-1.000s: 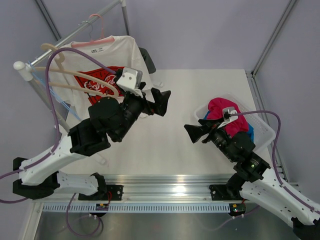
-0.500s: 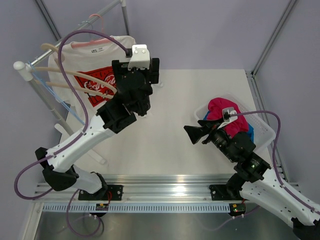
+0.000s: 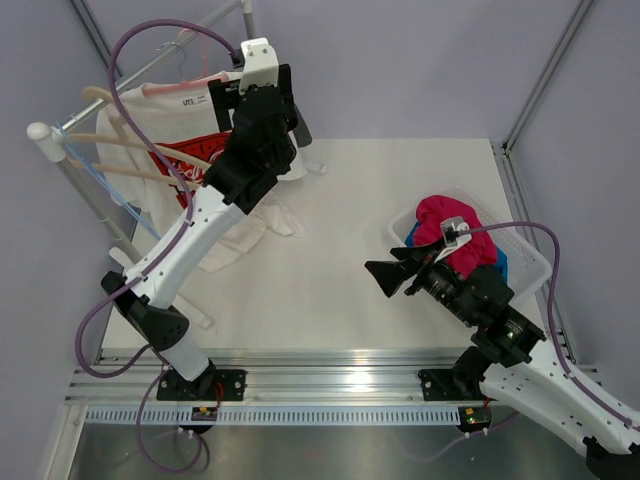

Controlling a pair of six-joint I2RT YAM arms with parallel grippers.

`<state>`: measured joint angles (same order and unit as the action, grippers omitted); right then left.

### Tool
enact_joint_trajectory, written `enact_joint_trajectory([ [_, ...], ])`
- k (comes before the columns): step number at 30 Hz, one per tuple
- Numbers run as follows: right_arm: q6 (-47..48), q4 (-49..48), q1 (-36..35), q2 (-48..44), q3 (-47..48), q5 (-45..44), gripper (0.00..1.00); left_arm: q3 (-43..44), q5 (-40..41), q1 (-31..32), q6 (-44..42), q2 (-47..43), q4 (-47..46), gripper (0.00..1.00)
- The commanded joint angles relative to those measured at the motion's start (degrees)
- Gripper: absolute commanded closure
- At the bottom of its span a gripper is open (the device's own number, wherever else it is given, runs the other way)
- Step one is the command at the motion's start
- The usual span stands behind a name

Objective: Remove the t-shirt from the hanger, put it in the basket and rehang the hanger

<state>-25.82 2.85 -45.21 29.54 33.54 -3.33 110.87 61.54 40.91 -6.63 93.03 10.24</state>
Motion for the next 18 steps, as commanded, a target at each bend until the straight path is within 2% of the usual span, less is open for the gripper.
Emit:
enact_joint_trajectory([
  [1,-1.5,-1.5,-0.5,0.6,2.5,6.4,0.0,5.0,0.5,-2.7,-1.3,2.1,-3.3,0.13],
  [7,-2.1,-1.5,-0.5,2.4,3.0,8.0,0.01,7.7,1.5,-6.6,-0.2,4.9,-4.3,0.14],
  [9,-2.0,-1.3,-0.5,2.5,3.2,8.5,0.01,7.4,2.3,-7.2,-1.6,6.0,-9.7,0.14],
  [12,-1.7,-0.7,-0.5,1.9,3.4,7.5,0.01,9.0,5.3,-7.4,-4.0,7.8,-13.2,0.16],
  [18,-2.0,-0.5,-0.5,1.6,3.4,8.5,0.01,11.1,5.9,-7.6,-2.2,11.2,-15.4,0.14],
])
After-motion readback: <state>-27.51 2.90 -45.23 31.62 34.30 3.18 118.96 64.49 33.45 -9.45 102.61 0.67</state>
